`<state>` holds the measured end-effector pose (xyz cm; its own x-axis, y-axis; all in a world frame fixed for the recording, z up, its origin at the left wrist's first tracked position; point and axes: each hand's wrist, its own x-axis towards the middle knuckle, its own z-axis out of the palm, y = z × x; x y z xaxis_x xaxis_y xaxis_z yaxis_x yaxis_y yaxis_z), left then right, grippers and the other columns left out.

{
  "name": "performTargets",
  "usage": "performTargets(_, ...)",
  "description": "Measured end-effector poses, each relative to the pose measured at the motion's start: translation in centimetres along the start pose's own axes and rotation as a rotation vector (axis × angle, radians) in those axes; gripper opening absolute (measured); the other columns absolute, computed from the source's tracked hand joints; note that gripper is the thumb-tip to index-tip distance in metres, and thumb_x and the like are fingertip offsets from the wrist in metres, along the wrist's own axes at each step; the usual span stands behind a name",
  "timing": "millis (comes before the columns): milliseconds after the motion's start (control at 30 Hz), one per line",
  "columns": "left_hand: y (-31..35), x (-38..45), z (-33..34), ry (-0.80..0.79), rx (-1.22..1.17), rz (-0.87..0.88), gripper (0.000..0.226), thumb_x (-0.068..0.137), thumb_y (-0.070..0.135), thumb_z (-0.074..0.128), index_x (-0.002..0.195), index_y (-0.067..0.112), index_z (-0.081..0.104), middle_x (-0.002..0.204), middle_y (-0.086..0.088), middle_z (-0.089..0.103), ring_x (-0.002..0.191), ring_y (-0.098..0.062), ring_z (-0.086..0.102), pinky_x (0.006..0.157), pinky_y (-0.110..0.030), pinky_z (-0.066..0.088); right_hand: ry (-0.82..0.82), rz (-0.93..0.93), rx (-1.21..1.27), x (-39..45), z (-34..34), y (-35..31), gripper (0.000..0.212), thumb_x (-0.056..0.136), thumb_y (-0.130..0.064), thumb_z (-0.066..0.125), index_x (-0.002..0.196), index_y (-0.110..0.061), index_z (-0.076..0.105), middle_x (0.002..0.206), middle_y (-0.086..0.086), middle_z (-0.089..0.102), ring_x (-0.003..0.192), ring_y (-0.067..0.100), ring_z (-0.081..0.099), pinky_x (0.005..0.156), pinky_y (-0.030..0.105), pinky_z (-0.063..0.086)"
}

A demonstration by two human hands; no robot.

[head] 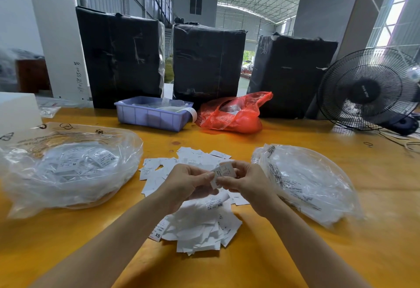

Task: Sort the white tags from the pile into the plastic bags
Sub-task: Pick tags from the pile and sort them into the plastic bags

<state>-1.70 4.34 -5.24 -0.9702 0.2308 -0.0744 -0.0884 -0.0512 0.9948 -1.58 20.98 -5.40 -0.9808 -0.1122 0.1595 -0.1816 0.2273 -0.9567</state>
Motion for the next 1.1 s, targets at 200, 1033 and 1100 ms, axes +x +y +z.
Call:
performTargets(200,-0.3,0.2,0.4,0.075,-0.024,0.029,0.014,0.085,0.015,0.066,0.084,0.003,0.074,0.072,-0.009,0.071,0.065,-0.018,0.069,0.057,-0.023,0.054,-0.179,-0.124,-0.292,-0.5,1.4,-0.7,0.026,0.097,-0.019,0.052,0.087,0.0,0.066,0.072,-0.002,0.057,0.06,-0.003,0.052,0.057,0.015,0.043)
performTargets(1033,-0.3,0.8,-0.6,0.028,-0.05,-0.093,0.004,0.078,0.005,0.072,0.076,0.003,0.073,0.064,-0.009,0.069,0.05,-0.011,0.063,0.048,-0.018,0.05,0.123,0.103,0.182,0.0,0.7,-0.3,0.016,0.09,-0.011,0.061,0.077,-0.005,0.067,0.068,0.011,0.069,0.053,0.014,0.065,0.053,0.022,0.05)
performTargets(1100,0.1,0.9,-1.2,0.07,-0.026,-0.087,0.007,0.078,0.003,0.072,0.071,0.005,0.073,0.06,-0.007,0.068,0.047,-0.01,0.062,0.046,-0.018,0.05,0.179,0.041,0.148,0.1,0.0,-0.8,0.011,0.091,-0.007,0.06,0.083,-0.003,0.066,0.071,0.01,0.07,0.053,0.013,0.065,0.052,0.02,0.051)
